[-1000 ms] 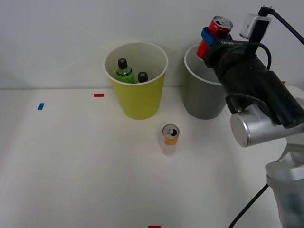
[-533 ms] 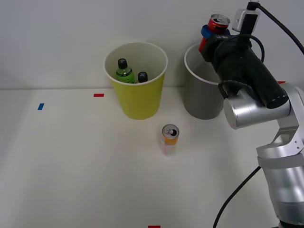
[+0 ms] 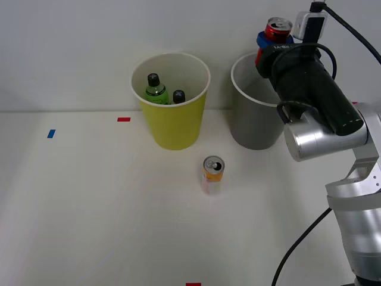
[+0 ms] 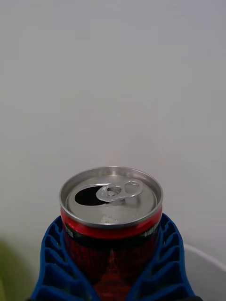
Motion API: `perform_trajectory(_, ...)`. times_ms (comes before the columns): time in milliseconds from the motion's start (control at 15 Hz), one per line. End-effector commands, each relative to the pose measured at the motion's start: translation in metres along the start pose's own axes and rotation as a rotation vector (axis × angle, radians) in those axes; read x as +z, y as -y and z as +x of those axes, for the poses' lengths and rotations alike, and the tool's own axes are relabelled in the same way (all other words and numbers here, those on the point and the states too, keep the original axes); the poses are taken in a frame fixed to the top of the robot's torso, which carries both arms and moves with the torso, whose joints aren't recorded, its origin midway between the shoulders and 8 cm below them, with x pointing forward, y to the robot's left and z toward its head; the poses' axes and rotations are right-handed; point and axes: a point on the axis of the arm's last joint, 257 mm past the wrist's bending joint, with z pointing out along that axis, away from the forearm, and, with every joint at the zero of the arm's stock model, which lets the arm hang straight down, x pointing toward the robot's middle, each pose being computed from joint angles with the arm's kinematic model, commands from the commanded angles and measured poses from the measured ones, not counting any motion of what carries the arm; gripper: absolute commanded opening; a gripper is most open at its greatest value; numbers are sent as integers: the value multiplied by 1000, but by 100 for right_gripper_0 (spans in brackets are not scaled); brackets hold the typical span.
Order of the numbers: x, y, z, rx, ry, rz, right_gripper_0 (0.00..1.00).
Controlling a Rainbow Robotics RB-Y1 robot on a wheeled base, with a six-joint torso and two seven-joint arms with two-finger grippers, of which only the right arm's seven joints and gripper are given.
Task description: Put cans in the gray bin, plastic bottles in the light green bin
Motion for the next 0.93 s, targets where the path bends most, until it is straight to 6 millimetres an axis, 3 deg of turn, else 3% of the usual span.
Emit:
perform_trajectory(67, 0, 5, -2, -18, 1, 2, 0)
perform_trajectory(400, 4, 12, 12, -19, -30, 10, 0)
perform_trajectory(467, 5, 11, 13, -9, -32, 8, 14)
perform_trajectory(600, 6, 11, 12, 7, -31, 7, 93)
perform_trajectory(667, 5, 11, 13, 13, -33, 6, 100)
perform_trajectory(933, 5, 11, 8, 27, -20, -4, 100)
